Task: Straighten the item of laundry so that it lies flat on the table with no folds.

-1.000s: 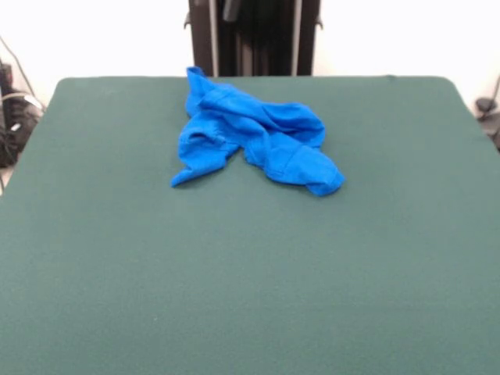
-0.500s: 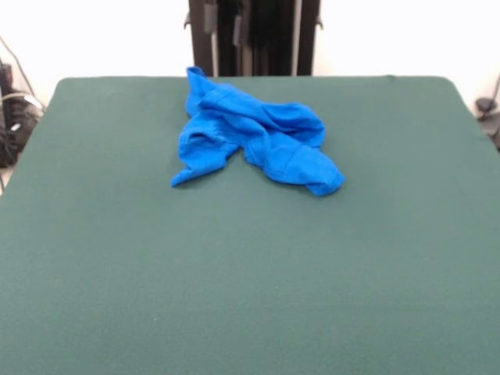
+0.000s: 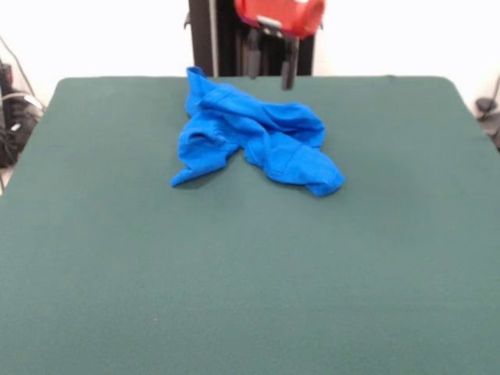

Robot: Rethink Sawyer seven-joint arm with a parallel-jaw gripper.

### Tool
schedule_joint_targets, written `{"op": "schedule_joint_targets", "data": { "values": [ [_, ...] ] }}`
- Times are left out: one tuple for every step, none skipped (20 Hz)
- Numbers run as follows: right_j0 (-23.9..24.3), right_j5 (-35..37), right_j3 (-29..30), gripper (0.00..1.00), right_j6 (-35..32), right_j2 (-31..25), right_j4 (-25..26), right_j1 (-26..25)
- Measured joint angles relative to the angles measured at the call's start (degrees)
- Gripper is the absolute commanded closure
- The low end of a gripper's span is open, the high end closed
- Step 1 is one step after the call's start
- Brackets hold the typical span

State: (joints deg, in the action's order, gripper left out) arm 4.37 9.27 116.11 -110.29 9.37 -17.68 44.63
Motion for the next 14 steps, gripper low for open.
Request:
{"op": "schedule_joint_targets", "data": {
  "values": [
    [-0.6, -0.4, -0.2, 0.00, 0.0, 0.0, 0.0, -0.8],
    [-1.2, -0.7, -0.4, 0.00, 0.0, 0.0, 0.0, -1.5],
    [-1.6, -0.8, -0.7, 0.00, 0.0, 0.0, 0.0, -2.2],
    [-2.2, -0.8, -1.2, 0.00, 0.0, 0.0, 0.0, -3.1],
    [-2.8, -0.8, -1.7, 0.00, 0.0, 0.0, 0.0, -4.1],
    [-3.0, -0.8, -2.1, 0.00, 0.0, 0.0, -0.1, -4.6],
    [-3.2, -0.8, -2.5, 0.00, 0.0, 0.0, -0.1, -5.2],
    [-3.5, -0.8, -3.4, 0.00, 0.0, 0.0, -0.3, -6.5],
    [-3.5, -0.8, -3.7, 0.00, 0.0, -0.1, -0.4, -6.9],
    [-3.5, -0.8, -4.1, 0.00, 0.0, -0.1, -0.6, -7.4],
    [-3.5, -0.8, -4.4, 0.00, 0.0, -0.1, -0.9, -8.0],
    [-3.5, -0.8, -4.7, 0.00, 0.0, -0.1, -1.2, -8.5],
    [-3.5, -0.8, -5.4, 0.00, 0.0, -0.1, -1.8, -9.7],
    [-3.5, -0.8, -5.6, 0.00, 0.0, -0.1, -1.9, -10.1]
  ]
}}
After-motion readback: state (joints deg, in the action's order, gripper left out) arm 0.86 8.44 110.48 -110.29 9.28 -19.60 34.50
